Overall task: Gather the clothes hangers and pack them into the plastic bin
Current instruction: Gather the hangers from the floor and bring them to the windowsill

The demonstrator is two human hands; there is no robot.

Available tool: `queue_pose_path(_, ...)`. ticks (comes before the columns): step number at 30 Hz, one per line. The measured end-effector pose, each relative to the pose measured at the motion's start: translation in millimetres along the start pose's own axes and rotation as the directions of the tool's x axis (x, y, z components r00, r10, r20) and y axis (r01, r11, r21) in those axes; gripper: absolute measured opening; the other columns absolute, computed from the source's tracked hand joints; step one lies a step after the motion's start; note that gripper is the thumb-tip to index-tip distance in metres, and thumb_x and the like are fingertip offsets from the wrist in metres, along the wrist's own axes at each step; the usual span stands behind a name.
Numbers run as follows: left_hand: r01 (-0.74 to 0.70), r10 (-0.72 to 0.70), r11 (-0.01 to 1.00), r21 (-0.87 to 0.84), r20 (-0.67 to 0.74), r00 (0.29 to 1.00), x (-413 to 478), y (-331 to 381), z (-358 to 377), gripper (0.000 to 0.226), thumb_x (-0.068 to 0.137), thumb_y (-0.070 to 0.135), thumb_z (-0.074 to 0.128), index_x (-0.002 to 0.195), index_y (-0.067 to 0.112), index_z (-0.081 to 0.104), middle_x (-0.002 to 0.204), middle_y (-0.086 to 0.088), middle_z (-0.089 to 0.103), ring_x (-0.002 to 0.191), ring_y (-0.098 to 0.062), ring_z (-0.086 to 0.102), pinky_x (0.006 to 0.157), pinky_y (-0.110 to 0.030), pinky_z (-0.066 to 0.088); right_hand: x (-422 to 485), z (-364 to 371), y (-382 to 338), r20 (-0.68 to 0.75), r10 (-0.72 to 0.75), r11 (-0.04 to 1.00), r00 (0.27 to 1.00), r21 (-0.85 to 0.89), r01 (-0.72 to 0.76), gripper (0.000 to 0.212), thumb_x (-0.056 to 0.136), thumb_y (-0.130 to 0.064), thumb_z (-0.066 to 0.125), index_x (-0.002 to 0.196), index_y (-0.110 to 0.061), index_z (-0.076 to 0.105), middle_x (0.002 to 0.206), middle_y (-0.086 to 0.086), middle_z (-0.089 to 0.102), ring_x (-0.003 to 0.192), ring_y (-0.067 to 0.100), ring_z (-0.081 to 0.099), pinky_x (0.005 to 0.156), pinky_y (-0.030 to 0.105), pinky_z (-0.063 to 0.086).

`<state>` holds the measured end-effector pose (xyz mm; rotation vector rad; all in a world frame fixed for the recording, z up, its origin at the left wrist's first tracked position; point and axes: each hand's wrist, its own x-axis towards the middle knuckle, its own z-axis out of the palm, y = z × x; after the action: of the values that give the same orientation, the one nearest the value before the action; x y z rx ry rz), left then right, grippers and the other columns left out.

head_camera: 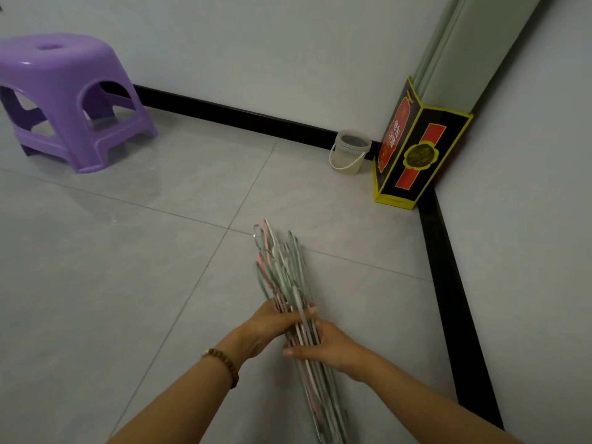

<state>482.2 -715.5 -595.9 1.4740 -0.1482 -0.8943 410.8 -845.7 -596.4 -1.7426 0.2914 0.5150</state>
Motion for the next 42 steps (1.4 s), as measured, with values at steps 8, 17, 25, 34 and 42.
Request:
queue_pose_path(8, -0.029, 0.018, 0.995, -0.099, -0.11, 0.994, 6.5, 11.3, 5.0, 0.032, 0.079, 0.029, 0.071, 0.102, 0.007, 0.071, 0.098, -0.008, 0.074, 0.093, -0.02, 0.07, 0.074, -0.022, 0.056, 0.7, -1.7, 1.0, -0.068, -0.13, 0.982, 0.989, 0.128, 0.138, 0.029, 0.08, -0.005, 0.072, 0.104, -0.02, 0.065, 0.1, 0.002, 0.071, 0.092, 0.011, 0.069, 0.079, 0.022, 0.054)
queue_pose_path(17, -0.009, 0.016, 0.983, -0.182, 0.036, 0.999, 7.2, 15.6, 0.6, 0.032, 0.085, 0.007, 0.064, 0.117, 0.005, 0.061, 0.114, -0.019, 0.067, 0.098, -0.025, 0.067, 0.08, -0.026, 0.057, -7.8, -17.0, 4.8, -0.086, -0.036, 0.982, 0.996, 0.179, 0.051, 0.02, 0.084, -0.018, 0.07, 0.103, -0.012, 0.069, 0.088, -0.002, 0.073, 0.08, 0.005, 0.069, 0.07, 0.016, 0.053)
queue_pose_path(25, 0.035, -0.028, 0.949, -0.315, 0.025, 0.999, 2.2, 12.0, -5.5, 0.035, 0.089, 0.01, 0.058, 0.121, 0.02, 0.048, 0.115, -0.003, 0.065, 0.098, -0.02, 0.069, 0.075, -0.022, 0.058, -6.7, -25.0, 6.8, -0.344, 0.067, 0.915, 0.937, 0.397, 0.08, 0.007, 0.085, -0.014, 0.067, 0.084, -0.012, 0.06, 0.052, -0.005, 0.047, 0.046, 0.009, 0.042, 0.049, 0.019, 0.041)
queue_pose_path(34, 0.092, -0.07, 0.926, -0.367, 0.071, 0.995, 5.4, 9.6, -8.2, 0.046, 0.09, 0.026, 0.053, 0.135, 0.019, 0.046, 0.132, -0.006, 0.056, 0.111, -0.026, 0.061, 0.093, -0.036, 0.05, 7.9, -20.8, -20.0, -0.312, -0.112, 0.915, 0.944, 0.339, 0.22, 0.015, 0.081, -0.009, 0.07, 0.089, -0.016, 0.059, 0.083, -0.004, 0.068, 0.079, 0.015, 0.065, 0.07, 0.026, 0.054)
queue_pose_path(42, 0.079, -0.034, 0.925, -0.371, 0.126, 0.991, -2.8, 9.9, -12.1, 0.041, 0.076, 0.021, 0.048, 0.111, 0.01, 0.065, 0.102, -0.007, 0.07, 0.082, -0.016, 0.064, 0.076, -0.029, 0.05, 19.8, -7.0, -22.9, -0.251, -0.082, 0.941, 0.964, 0.299, 0.158, 0.043, 0.072, 0.001, 0.076, 0.101, -0.023, 0.055, 0.098, 0.002, 0.066, 0.094, 0.02, 0.065, 0.08, 0.032, 0.057)
